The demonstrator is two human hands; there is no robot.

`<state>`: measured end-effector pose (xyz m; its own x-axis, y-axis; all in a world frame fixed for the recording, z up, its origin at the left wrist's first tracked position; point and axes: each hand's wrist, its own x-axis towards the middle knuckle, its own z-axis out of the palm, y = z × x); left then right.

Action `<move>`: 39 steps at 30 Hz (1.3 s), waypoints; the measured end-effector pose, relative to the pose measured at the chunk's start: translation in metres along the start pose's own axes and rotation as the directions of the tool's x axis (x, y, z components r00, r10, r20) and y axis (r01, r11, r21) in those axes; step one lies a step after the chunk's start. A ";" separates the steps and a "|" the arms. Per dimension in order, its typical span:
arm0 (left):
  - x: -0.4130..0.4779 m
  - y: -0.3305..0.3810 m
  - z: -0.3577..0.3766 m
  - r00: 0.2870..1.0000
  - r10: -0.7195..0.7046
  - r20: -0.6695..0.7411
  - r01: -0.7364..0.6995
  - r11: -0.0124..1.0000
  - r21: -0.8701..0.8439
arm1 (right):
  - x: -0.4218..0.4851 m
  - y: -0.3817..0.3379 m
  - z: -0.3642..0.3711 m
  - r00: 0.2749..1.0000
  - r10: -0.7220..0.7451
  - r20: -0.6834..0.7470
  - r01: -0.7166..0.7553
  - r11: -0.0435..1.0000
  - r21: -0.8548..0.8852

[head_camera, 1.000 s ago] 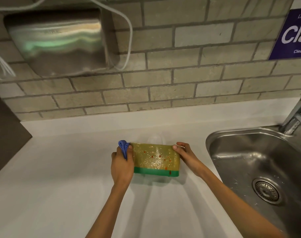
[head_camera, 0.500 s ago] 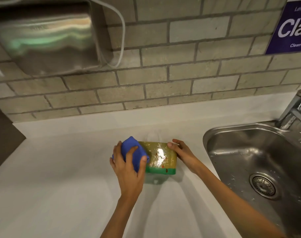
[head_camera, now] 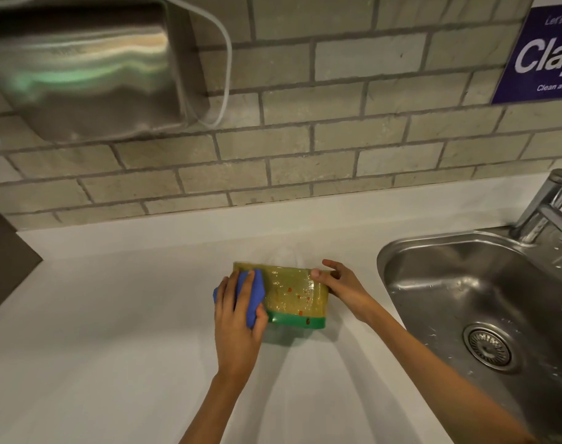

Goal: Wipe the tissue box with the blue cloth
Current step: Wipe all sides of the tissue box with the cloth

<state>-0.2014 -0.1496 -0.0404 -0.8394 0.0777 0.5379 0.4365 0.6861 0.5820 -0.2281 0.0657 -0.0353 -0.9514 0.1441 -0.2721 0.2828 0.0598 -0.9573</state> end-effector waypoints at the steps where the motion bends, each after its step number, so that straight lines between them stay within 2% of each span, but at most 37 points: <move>1: 0.004 0.005 0.001 1.000 -0.028 -0.005 0.028 1.000 -0.003 | 0.000 0.000 0.000 1.000 0.001 -0.001 -0.001 1.000 0.000; 4: 0.015 0.024 0.008 0.999 -0.003 0.049 -0.001 0.997 0.082 | 0.000 -0.001 0.001 1.000 0.001 -0.018 -0.001 1.000 -0.002; 6: 0.012 0.030 0.014 0.989 0.105 0.104 -0.119 0.983 0.137 | 0.000 -0.001 -0.001 1.000 0.004 -0.030 -0.004 1.000 0.003; 8: 0.003 0.023 0.015 0.954 0.262 0.144 -0.283 0.947 0.154 | 0.000 -0.001 -0.003 1.000 0.007 -0.031 -0.006 1.000 0.010; 10: -0.003 0.008 0.012 0.919 0.365 0.152 -0.387 0.909 0.157 | 0.000 -0.001 -0.005 1.000 0.009 -0.016 -0.009 1.000 -0.002; 12: -0.005 -0.005 0.007 0.936 0.336 0.105 -0.349 0.924 0.155 | 0.001 -0.001 -0.006 1.000 0.014 -0.007 -0.014 1.000 -0.019; 15: 0.003 0.000 0.005 0.994 0.105 0.022 -0.106 0.989 0.100 | 0.001 -0.003 -0.004 1.000 0.014 -0.002 -0.014 0.999 -0.037; 17: 0.010 0.017 0.010 0.999 0.035 0.029 -0.038 0.995 0.097 | 0.002 -0.003 -0.003 1.000 0.017 -0.006 -0.017 0.999 -0.041; 19: 0.013 0.032 0.015 0.990 0.098 0.102 -0.110 0.988 0.112 | 0.002 -0.003 -0.002 1.000 0.017 -0.014 -0.018 0.999 -0.035; 21: 0.010 0.034 0.021 0.963 0.210 0.167 -0.239 0.955 0.175 | 0.002 -0.003 -0.003 1.000 0.017 -0.016 -0.018 0.999 -0.027; 23: 0.009 0.027 0.020 0.958 0.222 0.182 -0.264 0.929 0.260 | 0.002 -0.003 -0.003 1.000 0.021 -0.015 -0.022 0.999 -0.033; 25: 0.016 0.024 0.019 0.988 0.105 0.118 -0.135 0.948 0.287 | 0.002 -0.003 -0.002 1.000 0.029 -0.009 -0.029 0.999 -0.039; 27: 0.025 0.032 0.020 0.998 -0.039 0.052 0.026 0.972 0.233 | 0.003 -0.004 -0.001 0.999 0.031 -0.007 -0.032 0.998 -0.054; 29: 0.028 0.047 0.024 0.995 -0.068 0.075 0.054 0.983 0.177 | 0.002 -0.005 0.001 1.000 0.031 -0.007 -0.031 0.998 -0.063; 32: 0.015 0.049 0.028 0.978 0.124 0.167 -0.154 0.972 0.178 | 0.002 -0.006 0.000 0.999 0.036 -0.005 -0.036 0.997 -0.073; 35: 0.001 0.028 0.026 0.950 0.271 0.154 -0.297 0.937 0.185 | 0.001 -0.006 -0.002 0.999 0.039 0.000 -0.039 0.997 -0.066; 37: -0.001 0.021 0.023 0.972 0.220 0.081 -0.232 0.951 0.203 | 0.001 -0.006 -0.001 0.999 0.039 -0.001 -0.039 0.997 -0.062; 39: 0.007 0.028 0.023 0.997 0.075 0.017 -0.076 0.972 0.221 | 0.001 -0.007 0.001 0.999 0.040 -0.006 -0.040 0.997 -0.063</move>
<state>-0.2024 -0.1132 -0.0350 -0.8099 0.1408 0.5695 0.4171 0.8207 0.3903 -0.2308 0.0643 -0.0291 -0.9388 0.1518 -0.3093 0.3276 0.1156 -0.9377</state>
